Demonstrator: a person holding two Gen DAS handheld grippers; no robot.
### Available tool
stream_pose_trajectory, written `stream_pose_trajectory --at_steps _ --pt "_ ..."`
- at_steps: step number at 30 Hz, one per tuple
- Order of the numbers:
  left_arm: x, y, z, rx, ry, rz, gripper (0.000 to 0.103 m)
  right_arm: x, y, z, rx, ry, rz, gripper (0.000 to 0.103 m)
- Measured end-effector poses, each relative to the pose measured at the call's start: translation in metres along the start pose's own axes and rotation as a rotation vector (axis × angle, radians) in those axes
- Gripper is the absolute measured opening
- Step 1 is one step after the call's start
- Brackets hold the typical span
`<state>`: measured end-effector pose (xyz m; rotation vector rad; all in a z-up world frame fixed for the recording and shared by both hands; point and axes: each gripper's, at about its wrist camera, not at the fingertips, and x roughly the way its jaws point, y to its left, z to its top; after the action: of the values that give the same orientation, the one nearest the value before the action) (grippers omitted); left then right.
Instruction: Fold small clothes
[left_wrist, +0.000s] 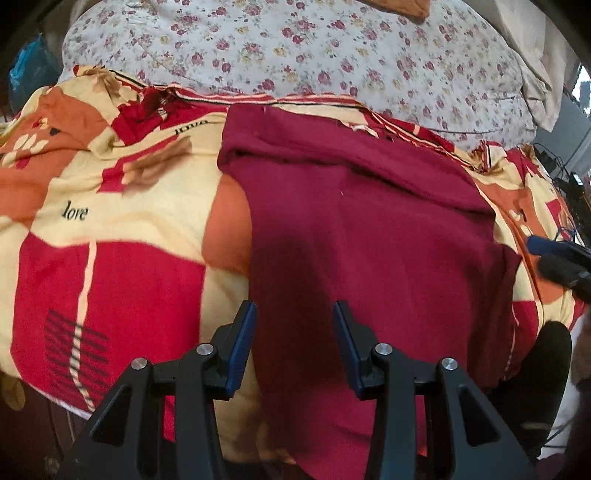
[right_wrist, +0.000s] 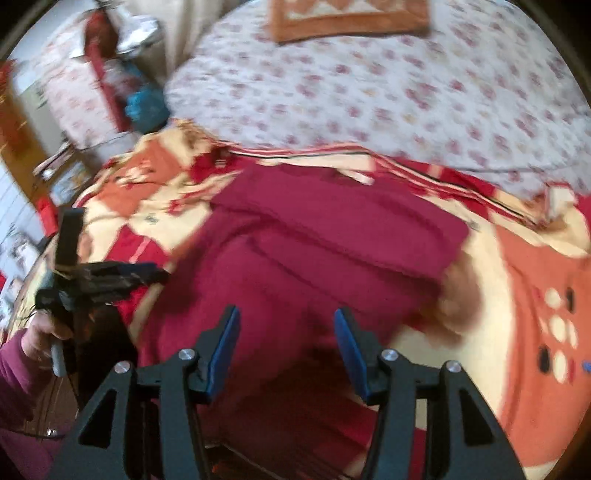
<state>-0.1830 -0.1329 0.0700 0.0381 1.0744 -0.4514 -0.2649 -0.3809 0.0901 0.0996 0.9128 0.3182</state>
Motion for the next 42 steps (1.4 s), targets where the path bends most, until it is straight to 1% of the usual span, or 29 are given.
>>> stream_pose_trajectory --at_steps 1,2,4,5,6,7,8,9,12,13,14,15,16,18,19,22,25,30,34,37,39,40,41,42 --pt "-0.001 0.000 -0.004 -0.008 0.005 -0.004 0.021 0.010 0.006 -0.001 -0.024 0.022 -0.009 0.056" --pt "-0.001 0.001 -0.007 -0.018 0.013 -0.010 0.021 0.021 0.012 -0.004 -0.052 0.050 -0.037 0.056" --pt "-0.003 0.003 -0.015 -0.031 0.025 -0.025 0.021 0.044 0.013 -0.014 -0.105 0.118 -0.128 0.054" --pt "-0.005 0.004 -0.019 -0.033 0.030 -0.026 0.021 0.048 0.009 -0.020 -0.109 0.142 -0.157 0.051" --pt "-0.006 0.005 -0.024 -0.035 0.035 -0.025 0.021 0.048 0.001 -0.027 -0.094 0.170 -0.182 0.043" --pt "-0.007 0.005 -0.027 -0.037 0.039 -0.024 0.021 0.040 -0.009 -0.035 -0.063 0.189 -0.191 0.040" --pt "-0.008 0.005 -0.032 -0.039 0.044 -0.027 0.021 0.030 -0.016 -0.042 -0.043 0.190 -0.191 0.040" --pt "-0.009 0.006 -0.036 -0.043 0.051 -0.032 0.021 0.016 -0.025 -0.051 -0.027 0.193 -0.213 0.041" --pt "-0.007 0.004 -0.050 -0.067 0.086 -0.047 0.021 -0.017 -0.052 -0.075 0.018 0.220 -0.323 0.043" --pt "-0.007 0.003 -0.053 -0.071 0.092 -0.049 0.021 -0.025 -0.058 -0.080 0.046 0.219 -0.320 0.043" --pt "-0.006 0.002 -0.058 -0.076 0.098 -0.047 0.021 -0.032 -0.065 -0.084 0.082 0.214 -0.298 0.044" --pt "-0.006 0.000 -0.063 -0.082 0.106 -0.042 0.021 -0.042 -0.073 -0.090 0.132 0.202 -0.251 0.047" --pt "-0.006 -0.001 -0.066 -0.086 0.113 -0.041 0.021 -0.049 -0.077 -0.095 0.168 0.188 -0.211 0.054" --pt "-0.006 -0.002 -0.073 -0.101 0.126 -0.047 0.021 -0.055 -0.080 -0.103 0.220 0.172 -0.135 0.059" --pt "-0.006 -0.002 -0.075 -0.110 0.131 -0.048 0.021 -0.054 -0.081 -0.108 0.231 0.171 -0.118 0.059" --pt "-0.001 0.001 -0.083 -0.150 0.153 -0.054 0.021 -0.041 -0.081 -0.117 0.244 0.174 -0.109 0.060" --pt "0.003 0.005 -0.092 -0.205 0.184 -0.076 0.021 -0.020 -0.083 -0.121 0.278 0.184 -0.068 0.060" --pt "0.005 0.010 -0.095 -0.246 0.185 -0.104 0.021 0.002 -0.083 -0.127 0.278 0.209 -0.036 0.060" --pt "0.012 0.008 -0.100 -0.284 0.199 -0.166 0.021 0.004 -0.081 -0.129 0.287 0.191 -0.001 0.060" --pt "0.021 0.004 -0.103 -0.279 0.225 -0.169 0.021 0.009 -0.081 -0.130 0.301 0.176 0.019 0.060" --pt "0.023 0.003 -0.103 -0.291 0.228 -0.176 0.021 0.010 -0.084 -0.130 0.317 0.156 0.033 0.060" --pt "0.023 0.003 -0.103 -0.295 0.227 -0.181 0.020 0.011 -0.084 -0.129 0.324 0.145 0.041 0.060" --pt "0.022 0.004 -0.103 -0.296 0.223 -0.194 0.011 0.012 -0.084 -0.128 0.326 0.140 0.044 0.060" --pt "0.019 0.005 -0.103 -0.300 0.215 -0.217 0.000 0.012 -0.083 -0.128 0.316 0.138 0.040 0.053"
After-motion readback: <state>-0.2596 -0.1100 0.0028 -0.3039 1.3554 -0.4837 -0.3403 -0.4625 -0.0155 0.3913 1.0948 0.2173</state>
